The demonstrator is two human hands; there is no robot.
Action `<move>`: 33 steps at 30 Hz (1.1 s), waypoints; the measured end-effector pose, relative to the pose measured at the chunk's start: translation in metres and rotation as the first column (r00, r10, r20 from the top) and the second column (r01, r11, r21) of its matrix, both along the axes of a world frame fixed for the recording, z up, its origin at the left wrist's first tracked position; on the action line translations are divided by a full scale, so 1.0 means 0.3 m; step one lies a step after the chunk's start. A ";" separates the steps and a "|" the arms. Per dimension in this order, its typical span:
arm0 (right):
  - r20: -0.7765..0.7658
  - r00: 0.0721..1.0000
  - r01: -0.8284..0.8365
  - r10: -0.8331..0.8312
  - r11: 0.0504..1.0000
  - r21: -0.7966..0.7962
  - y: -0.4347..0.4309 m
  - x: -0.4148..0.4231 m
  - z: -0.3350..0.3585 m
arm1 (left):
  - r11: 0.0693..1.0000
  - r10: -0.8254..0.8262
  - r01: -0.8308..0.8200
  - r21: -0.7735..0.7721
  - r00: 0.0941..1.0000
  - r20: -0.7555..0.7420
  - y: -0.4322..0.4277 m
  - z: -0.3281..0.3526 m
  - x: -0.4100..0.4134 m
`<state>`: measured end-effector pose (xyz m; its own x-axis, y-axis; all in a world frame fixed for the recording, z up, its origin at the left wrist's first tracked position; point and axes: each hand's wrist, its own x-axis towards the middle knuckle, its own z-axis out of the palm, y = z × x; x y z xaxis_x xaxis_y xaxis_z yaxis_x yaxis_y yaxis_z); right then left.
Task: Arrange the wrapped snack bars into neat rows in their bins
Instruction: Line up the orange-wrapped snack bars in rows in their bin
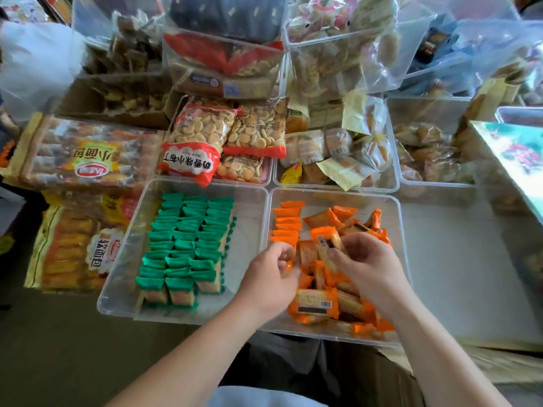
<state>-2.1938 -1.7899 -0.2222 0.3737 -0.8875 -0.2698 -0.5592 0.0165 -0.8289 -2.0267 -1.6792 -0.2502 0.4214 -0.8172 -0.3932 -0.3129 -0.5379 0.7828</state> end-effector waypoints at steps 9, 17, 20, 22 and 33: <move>0.063 0.979 0.190 -0.195 0.978 0.083 -0.026 -0.147 -0.050 | 0.843 -0.208 0.185 0.504 0.978 -0.010 -0.123 -0.175 -0.115; 0.058 0.980 0.181 -0.192 0.971 0.154 -0.032 -0.154 -0.063 | 0.600 -0.433 0.300 0.742 0.901 -0.014 -0.189 -0.182 -0.144; 0.049 0.984 0.159 -0.169 0.974 0.161 -0.033 -0.152 -0.066 | 0.612 -0.453 0.318 0.724 0.891 -0.009 -0.190 -0.166 -0.130; 0.027 0.990 0.130 -0.135 0.981 0.146 -0.034 -0.143 -0.068 | 0.643 -0.456 0.317 0.698 0.890 0.016 -0.184 -0.171 -0.123; -0.053 0.999 -0.006 0.010 0.996 0.085 -0.074 -0.044 -0.066 | 0.679 -0.540 0.338 0.651 0.831 0.132 -0.163 -0.120 -0.103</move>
<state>-2.2071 -1.8121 -0.2420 0.3637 -0.8577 -0.3635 -0.6030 0.0806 -0.7936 -2.0577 -1.7280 -0.2862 0.2475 -0.5876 -0.7704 -0.7877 -0.5851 0.1931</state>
